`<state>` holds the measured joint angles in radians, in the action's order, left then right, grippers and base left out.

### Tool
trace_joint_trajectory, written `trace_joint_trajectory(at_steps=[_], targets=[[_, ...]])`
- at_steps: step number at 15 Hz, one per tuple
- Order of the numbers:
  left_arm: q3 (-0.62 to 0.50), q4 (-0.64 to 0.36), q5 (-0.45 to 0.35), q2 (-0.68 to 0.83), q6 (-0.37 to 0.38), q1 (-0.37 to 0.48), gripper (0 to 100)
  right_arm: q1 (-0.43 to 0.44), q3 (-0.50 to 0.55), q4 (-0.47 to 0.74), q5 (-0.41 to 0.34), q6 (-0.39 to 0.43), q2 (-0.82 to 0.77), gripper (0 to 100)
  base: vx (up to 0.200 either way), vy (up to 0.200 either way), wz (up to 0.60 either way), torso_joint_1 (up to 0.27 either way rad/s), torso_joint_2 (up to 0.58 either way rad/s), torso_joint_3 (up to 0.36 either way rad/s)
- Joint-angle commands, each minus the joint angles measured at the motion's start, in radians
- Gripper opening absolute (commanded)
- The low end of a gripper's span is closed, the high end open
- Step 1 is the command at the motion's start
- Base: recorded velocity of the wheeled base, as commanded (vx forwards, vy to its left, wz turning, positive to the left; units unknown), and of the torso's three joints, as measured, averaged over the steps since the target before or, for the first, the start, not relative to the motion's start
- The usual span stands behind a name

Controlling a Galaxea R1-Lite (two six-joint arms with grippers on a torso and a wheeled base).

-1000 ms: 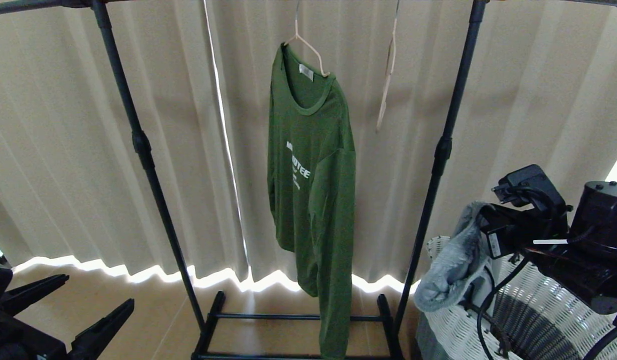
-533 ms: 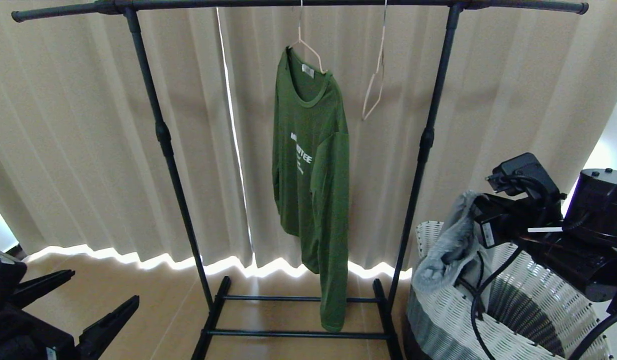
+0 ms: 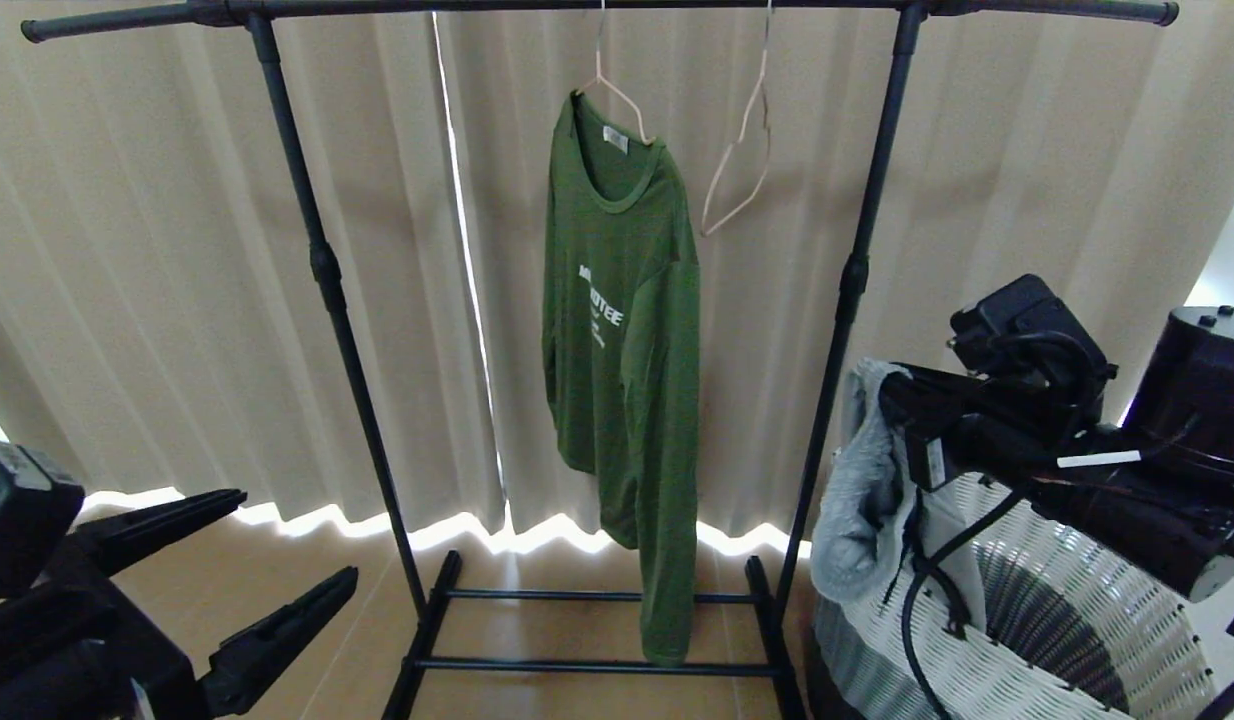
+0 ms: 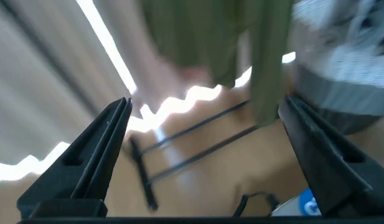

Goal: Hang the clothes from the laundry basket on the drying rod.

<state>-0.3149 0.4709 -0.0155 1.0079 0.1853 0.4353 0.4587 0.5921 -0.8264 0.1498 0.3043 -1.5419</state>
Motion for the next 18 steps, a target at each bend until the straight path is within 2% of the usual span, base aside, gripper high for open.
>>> trace_joint_trajectory(at_steps=[1,4,7,8,10,14,16,18], targets=[[-0.07,0.0,0.0,0.084,0.0,0.109,100,0.061,0.006,0.004,-0.062,-0.001,0.077,0,0.0,0.0,0.0,0.0,0.0,0.0],[-0.17,0.002,0.0,0.248,-0.001,0.249,100,0.129,0.02,0.004,-0.088,-0.002,0.072,0,0.0,0.0,0.0,0.0,0.0,0.0],[-0.266,0.005,0.002,0.402,-0.047,0.304,100,0.179,0.064,0.006,-0.121,-0.02,0.068,0,0.0,0.0,0.0,0.0,0.0,0.0],[-0.32,0.008,0.003,0.483,-0.155,0.355,100,0.215,0.098,0.007,-0.128,-0.045,0.066,0,0.0,0.0,0.0,0.0,0.0,0.0],[-0.369,0.009,0.014,0.587,-0.279,0.416,100,0.247,0.132,0.006,-0.128,-0.111,0.066,0,0.0,0.0,0.0,0.0,0.0,0.0],[-0.444,0.011,0.014,0.71,-0.363,0.438,100,0.276,0.15,-0.004,-0.15,-0.146,0.083,0,0.0,0.0,0.0,0.0,0.0,0.0],[-0.489,0.032,0.022,0.77,-0.431,0.438,100,0.293,0.164,-0.002,-0.171,-0.172,0.103,0,0.0,0.0,0.0,0.0,0.0,0.0],[-0.518,0.041,0.028,0.818,-0.445,0.434,100,0.298,0.167,0.0,-0.179,-0.18,0.117,0,0.0,0.0,0.0,0.0,0.0,0.0]])
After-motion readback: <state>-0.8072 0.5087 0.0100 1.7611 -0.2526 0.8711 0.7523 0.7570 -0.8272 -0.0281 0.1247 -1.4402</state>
